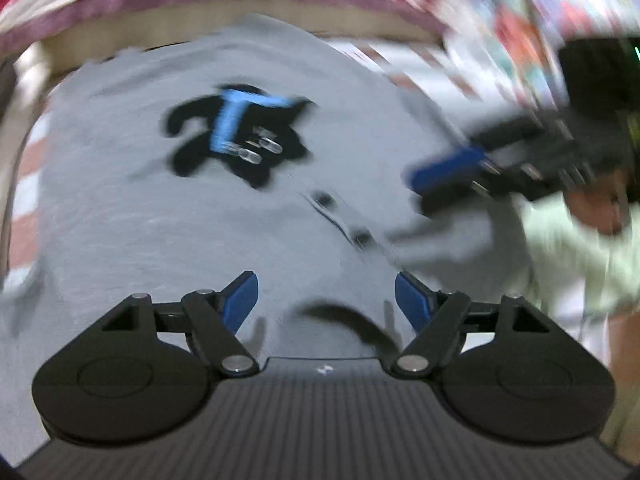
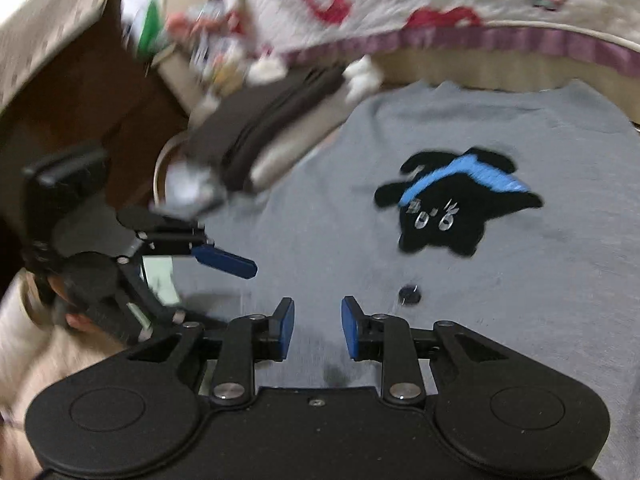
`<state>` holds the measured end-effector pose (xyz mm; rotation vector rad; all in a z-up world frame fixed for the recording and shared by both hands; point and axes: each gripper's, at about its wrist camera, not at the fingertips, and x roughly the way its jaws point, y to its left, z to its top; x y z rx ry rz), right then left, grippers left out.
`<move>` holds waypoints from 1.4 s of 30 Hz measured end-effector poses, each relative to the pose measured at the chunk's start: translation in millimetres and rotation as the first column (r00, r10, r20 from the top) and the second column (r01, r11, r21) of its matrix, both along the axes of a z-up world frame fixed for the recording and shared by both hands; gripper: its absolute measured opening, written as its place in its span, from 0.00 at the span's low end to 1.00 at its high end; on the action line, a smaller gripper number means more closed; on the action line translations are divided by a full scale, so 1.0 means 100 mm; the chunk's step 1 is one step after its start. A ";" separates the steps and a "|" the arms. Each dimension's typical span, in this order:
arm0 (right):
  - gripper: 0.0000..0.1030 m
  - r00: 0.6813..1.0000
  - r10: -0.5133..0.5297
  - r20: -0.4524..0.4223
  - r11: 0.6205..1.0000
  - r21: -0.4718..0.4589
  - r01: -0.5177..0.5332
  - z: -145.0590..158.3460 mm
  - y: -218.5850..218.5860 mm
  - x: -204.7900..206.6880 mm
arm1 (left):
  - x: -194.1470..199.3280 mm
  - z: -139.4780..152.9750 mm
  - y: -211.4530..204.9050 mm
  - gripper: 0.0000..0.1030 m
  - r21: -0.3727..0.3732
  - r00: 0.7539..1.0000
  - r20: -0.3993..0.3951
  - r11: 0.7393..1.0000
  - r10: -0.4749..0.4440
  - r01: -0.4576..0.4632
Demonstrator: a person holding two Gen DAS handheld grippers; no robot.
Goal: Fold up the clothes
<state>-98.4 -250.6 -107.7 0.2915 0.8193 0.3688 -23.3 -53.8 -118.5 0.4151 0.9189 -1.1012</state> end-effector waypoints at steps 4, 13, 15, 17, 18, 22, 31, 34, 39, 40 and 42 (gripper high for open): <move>0.30 0.999 0.002 -0.039 0.999 -0.048 -0.004 -0.09 -0.02 -0.07 | -0.10 -0.27 -0.23 0.84 0.142 0.996 0.041 0.988 -0.074 0.068; 0.38 0.997 -0.034 -0.071 0.996 0.084 0.040 -0.18 -0.27 -0.28 | 0.34 -0.32 -0.09 0.25 0.059 0.987 -0.122 0.993 0.108 -0.102; 0.44 0.997 -0.021 -0.069 0.998 0.062 0.025 -0.20 -0.21 -0.28 | 0.44 -0.30 -0.10 0.14 0.018 0.977 -0.155 0.989 0.146 -0.145; 0.49 0.998 -0.005 -0.063 0.999 0.032 0.007 -0.20 -0.13 -0.25 | 0.54 -0.31 -0.13 0.14 0.002 0.962 -0.189 0.980 0.195 -0.198; 0.49 0.998 0.005 -0.062 1.000 0.008 -0.005 -0.20 -0.07 -0.22 | 0.61 -0.34 -0.12 0.14 0.002 0.947 -0.231 0.973 0.225 -0.231; 0.51 0.993 0.090 -0.070 0.992 -0.087 -0.096 -0.21 0.23 -0.10 | 0.83 -0.47 -0.03 0.14 0.007 0.870 -0.375 0.940 0.320 -0.342; 0.56 0.991 0.107 -0.074 0.920 -0.371 -0.127 -0.38 0.60 0.34 | 1.03 -0.73 0.15 0.15 0.028 0.714 -0.579 0.885 0.394 -0.466; 0.56 0.981 0.141 -0.135 0.905 -0.384 -0.183 -0.53 0.64 0.54 | 1.03 -0.70 0.18 0.14 0.009 0.708 -0.588 0.879 0.390 -0.477; 0.11 0.982 -0.036 -0.185 0.979 0.189 0.071 -0.57 0.07 0.71 | 0.96 -0.56 0.18 0.39 -0.035 0.766 -0.530 0.894 0.363 -0.447; 0.05 0.977 -0.074 -0.202 0.969 0.218 0.118 -0.58 -0.01 0.71 | 0.95 -0.53 0.18 0.47 -0.044 0.781 -0.514 0.898 0.356 -0.438; 0.05 0.962 -0.144 -0.233 0.964 0.187 0.189 -0.62 -0.11 0.71 | 0.91 -0.46 0.18 0.47 -0.061 0.808 -0.480 0.906 0.342 -0.419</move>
